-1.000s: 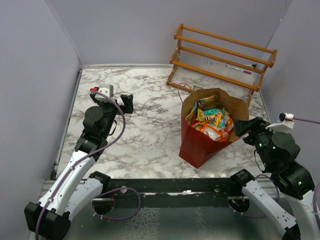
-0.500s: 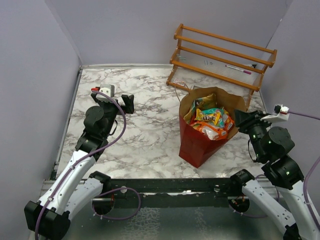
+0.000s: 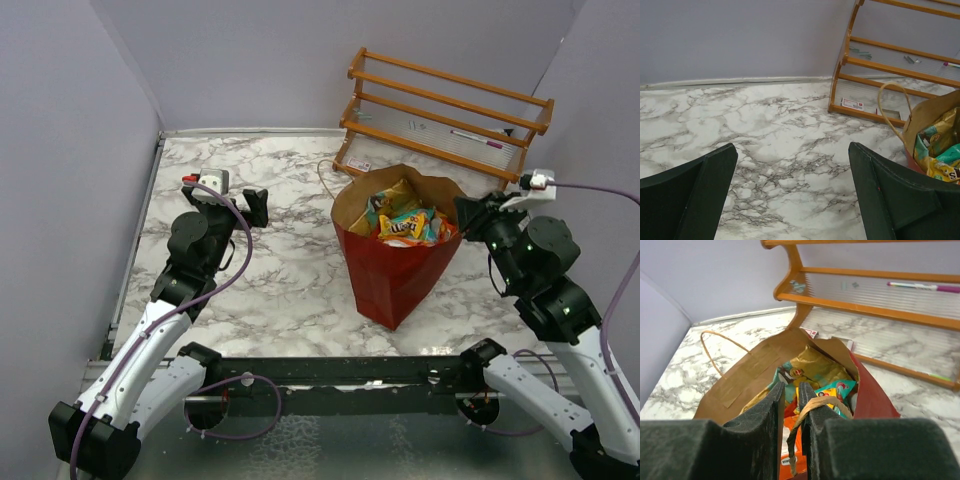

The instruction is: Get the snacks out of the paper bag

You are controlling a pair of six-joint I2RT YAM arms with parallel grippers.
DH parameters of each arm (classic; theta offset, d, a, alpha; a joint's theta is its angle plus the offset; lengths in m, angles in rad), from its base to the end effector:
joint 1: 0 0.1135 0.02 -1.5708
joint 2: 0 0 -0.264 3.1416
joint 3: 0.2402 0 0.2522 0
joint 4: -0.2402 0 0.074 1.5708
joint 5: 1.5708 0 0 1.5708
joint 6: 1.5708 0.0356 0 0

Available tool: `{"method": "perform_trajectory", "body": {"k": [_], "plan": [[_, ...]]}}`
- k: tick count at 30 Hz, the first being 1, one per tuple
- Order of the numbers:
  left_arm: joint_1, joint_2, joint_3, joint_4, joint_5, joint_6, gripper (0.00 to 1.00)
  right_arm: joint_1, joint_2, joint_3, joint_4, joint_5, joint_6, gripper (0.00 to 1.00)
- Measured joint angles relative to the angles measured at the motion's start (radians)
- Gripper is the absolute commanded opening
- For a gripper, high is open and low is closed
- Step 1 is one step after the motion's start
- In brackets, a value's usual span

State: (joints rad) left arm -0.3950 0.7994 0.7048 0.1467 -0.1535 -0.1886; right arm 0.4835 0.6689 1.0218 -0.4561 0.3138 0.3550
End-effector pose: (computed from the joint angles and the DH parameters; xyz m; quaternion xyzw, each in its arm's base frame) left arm 0.1816 -0.0698 0.3450 0.0154 0.6885 -0.1575 0.7078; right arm 0.1196 0.0504 0.4071 0.0573 0.7387 0.1633 0.6514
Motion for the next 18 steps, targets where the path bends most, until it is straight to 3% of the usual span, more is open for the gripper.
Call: {"method": "perform_trajectory", "body": {"k": [11,18], "plan": [[0.0,-0.001,0.0,0.0,-0.001,0.0,0.97,0.0,0.27,0.124,0.098,-0.391,-0.04,0.16],[0.0,0.0,0.022,-0.05,-0.01,-0.04,0.97,0.0,0.368,0.174,0.094,-0.815,-0.069,0.16]]}}
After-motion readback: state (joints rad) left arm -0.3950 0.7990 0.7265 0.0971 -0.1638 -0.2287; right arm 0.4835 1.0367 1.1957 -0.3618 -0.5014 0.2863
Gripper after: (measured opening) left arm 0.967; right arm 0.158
